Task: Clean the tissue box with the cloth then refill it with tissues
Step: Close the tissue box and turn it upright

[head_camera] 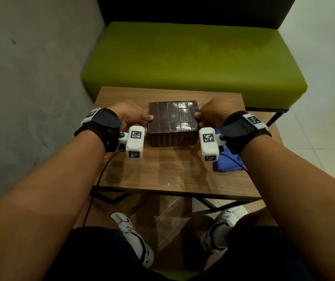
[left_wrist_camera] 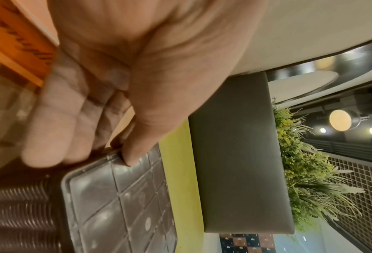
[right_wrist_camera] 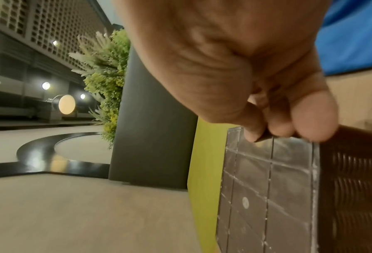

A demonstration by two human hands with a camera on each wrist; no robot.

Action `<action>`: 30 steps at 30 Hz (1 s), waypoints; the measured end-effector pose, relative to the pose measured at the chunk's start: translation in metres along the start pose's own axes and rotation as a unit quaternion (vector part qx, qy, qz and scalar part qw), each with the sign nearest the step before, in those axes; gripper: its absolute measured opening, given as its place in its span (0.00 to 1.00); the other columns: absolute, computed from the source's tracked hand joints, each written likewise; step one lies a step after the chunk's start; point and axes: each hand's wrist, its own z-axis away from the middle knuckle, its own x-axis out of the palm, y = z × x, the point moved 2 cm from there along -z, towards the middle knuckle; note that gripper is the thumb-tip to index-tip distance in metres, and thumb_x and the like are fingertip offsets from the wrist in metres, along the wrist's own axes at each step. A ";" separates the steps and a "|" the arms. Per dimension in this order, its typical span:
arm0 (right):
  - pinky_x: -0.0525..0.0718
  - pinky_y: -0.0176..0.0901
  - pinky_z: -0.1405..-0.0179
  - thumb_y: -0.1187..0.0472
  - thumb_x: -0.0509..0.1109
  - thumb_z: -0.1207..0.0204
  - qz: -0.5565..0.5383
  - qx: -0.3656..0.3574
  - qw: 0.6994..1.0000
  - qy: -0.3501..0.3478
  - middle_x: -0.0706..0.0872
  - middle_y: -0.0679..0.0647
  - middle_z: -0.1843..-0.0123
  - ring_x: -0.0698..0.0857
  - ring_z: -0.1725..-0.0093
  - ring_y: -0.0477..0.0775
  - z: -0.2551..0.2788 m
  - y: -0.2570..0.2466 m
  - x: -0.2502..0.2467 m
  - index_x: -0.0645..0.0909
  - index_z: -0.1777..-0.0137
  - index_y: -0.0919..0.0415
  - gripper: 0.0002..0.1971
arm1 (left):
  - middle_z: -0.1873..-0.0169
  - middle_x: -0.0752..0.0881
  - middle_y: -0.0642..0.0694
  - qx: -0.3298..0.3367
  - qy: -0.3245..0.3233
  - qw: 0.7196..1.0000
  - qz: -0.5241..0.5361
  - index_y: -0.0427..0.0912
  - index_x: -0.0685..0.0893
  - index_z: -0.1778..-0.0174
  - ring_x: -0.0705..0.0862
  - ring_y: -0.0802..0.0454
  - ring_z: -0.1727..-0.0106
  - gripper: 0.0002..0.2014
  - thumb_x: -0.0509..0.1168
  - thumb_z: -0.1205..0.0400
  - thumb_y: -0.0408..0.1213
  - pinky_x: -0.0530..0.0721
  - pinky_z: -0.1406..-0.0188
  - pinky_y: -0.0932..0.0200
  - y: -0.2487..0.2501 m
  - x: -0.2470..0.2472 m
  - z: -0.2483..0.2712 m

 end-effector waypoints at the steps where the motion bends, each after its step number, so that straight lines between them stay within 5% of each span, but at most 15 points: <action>1: 0.81 0.38 0.83 0.66 0.69 0.11 -0.021 0.003 1.000 -0.005 0.82 0.60 0.67 0.82 0.84 0.49 0.001 0.000 0.001 0.78 0.62 0.67 0.16 | 0.60 0.89 0.37 0.004 -0.004 1.000 0.003 0.30 0.86 0.36 0.89 0.47 0.70 0.13 0.74 0.13 0.32 0.94 0.58 0.46 -0.001 0.000 0.003; 4: 0.91 0.54 0.70 0.72 0.66 0.10 -0.083 -0.010 0.996 0.002 0.83 0.64 0.65 0.84 0.74 0.59 0.006 0.003 0.003 0.78 0.59 0.68 0.12 | 0.54 0.94 0.31 0.040 0.025 0.999 0.016 0.32 0.87 0.31 0.91 0.46 0.72 0.18 0.77 0.16 0.29 0.95 0.70 0.50 -0.009 -0.001 0.007; 6: 0.92 0.56 0.72 0.75 0.65 0.12 -0.126 -0.038 0.991 0.021 0.84 0.66 0.60 0.85 0.72 0.61 0.009 0.006 0.004 0.79 0.51 0.69 0.06 | 0.52 0.94 0.30 0.088 0.055 0.994 0.043 0.32 0.85 0.28 0.91 0.47 0.72 0.20 0.76 0.16 0.29 0.94 0.73 0.54 -0.014 0.000 0.008; 8: 0.91 0.53 0.73 0.76 0.65 0.12 -0.167 -0.067 0.983 0.048 0.87 0.67 0.57 0.87 0.72 0.59 0.015 0.006 0.002 0.80 0.41 0.70 0.05 | 0.51 0.94 0.33 0.138 0.076 0.984 0.082 0.30 0.86 0.28 0.92 0.48 0.70 0.20 0.76 0.15 0.33 0.95 0.68 0.54 -0.016 0.005 0.013; 10: 0.95 0.54 0.65 0.70 0.68 0.12 -0.207 -0.103 0.971 0.060 0.89 0.68 0.52 0.89 0.69 0.59 0.021 0.005 0.002 0.82 0.44 0.69 0.02 | 0.49 0.94 0.37 0.157 0.095 0.974 0.130 0.33 0.90 0.35 0.95 0.45 0.62 0.24 0.79 0.17 0.49 0.97 0.58 0.48 -0.017 0.009 0.018; 12: 0.96 0.59 0.53 0.57 0.75 0.14 -0.243 -0.123 0.961 0.049 0.91 0.65 0.46 0.93 0.62 0.63 0.029 0.008 0.002 0.84 0.44 0.71 0.14 | 0.48 0.94 0.39 0.155 0.115 0.962 0.194 0.36 0.91 0.43 0.97 0.38 0.55 0.31 0.81 0.24 0.62 0.96 0.49 0.43 -0.023 0.011 0.020; 14: 0.96 0.62 0.49 0.44 0.79 0.20 -0.279 -0.118 0.952 0.035 0.90 0.61 0.43 0.96 0.56 0.66 0.033 0.015 0.006 0.83 0.39 0.74 0.29 | 0.48 0.95 0.33 0.171 0.132 0.950 0.227 0.33 0.91 0.52 0.96 0.34 0.50 0.34 0.83 0.29 0.65 0.95 0.44 0.39 -0.032 0.016 0.020; 16: 0.96 0.62 0.48 0.41 0.80 0.21 -0.289 -0.108 0.951 0.031 0.89 0.62 0.45 0.96 0.51 0.68 0.034 0.026 0.013 0.80 0.47 0.68 0.27 | 0.49 0.95 0.30 0.196 0.133 0.944 0.230 0.34 0.94 0.56 0.96 0.37 0.46 0.26 0.84 0.27 0.58 0.94 0.41 0.41 -0.042 0.024 0.018; 19: 0.94 0.62 0.43 0.55 0.79 0.17 -0.298 -0.095 0.950 0.014 0.86 0.66 0.47 0.92 0.49 0.66 0.028 0.048 0.023 0.71 0.57 0.57 0.18 | 0.49 0.95 0.37 0.232 0.127 0.939 0.218 0.34 0.93 0.49 0.94 0.48 0.48 0.10 0.82 0.20 0.36 0.92 0.40 0.50 -0.049 0.032 0.018; 23: 0.94 0.56 0.52 0.70 0.78 0.19 -0.270 -0.095 0.958 -0.003 0.85 0.62 0.47 0.91 0.49 0.62 0.020 0.068 0.032 0.72 0.52 0.58 0.15 | 0.40 0.89 0.46 0.256 0.125 0.949 0.134 0.33 0.82 0.32 0.92 0.58 0.42 0.25 0.81 0.24 0.21 0.91 0.41 0.63 -0.058 0.032 0.014; 26: 0.93 0.46 0.58 0.76 0.77 0.22 -0.241 -0.116 0.964 0.011 0.87 0.57 0.42 0.92 0.49 0.57 0.020 0.073 0.036 0.76 0.39 0.62 0.18 | 0.30 0.83 0.47 0.262 0.099 0.957 0.076 0.45 0.75 0.21 0.88 0.50 0.31 0.41 0.82 0.27 0.19 0.89 0.30 0.49 -0.071 0.034 0.008; 30: 0.95 0.53 0.47 0.77 0.80 0.27 -0.119 -0.151 0.981 0.038 0.88 0.50 0.38 0.92 0.43 0.55 0.018 0.075 0.041 0.79 0.34 0.56 0.26 | 0.25 0.79 0.49 0.272 0.103 0.956 0.019 0.49 0.72 0.14 0.84 0.50 0.26 0.50 0.84 0.31 0.20 0.88 0.28 0.48 -0.082 0.041 0.005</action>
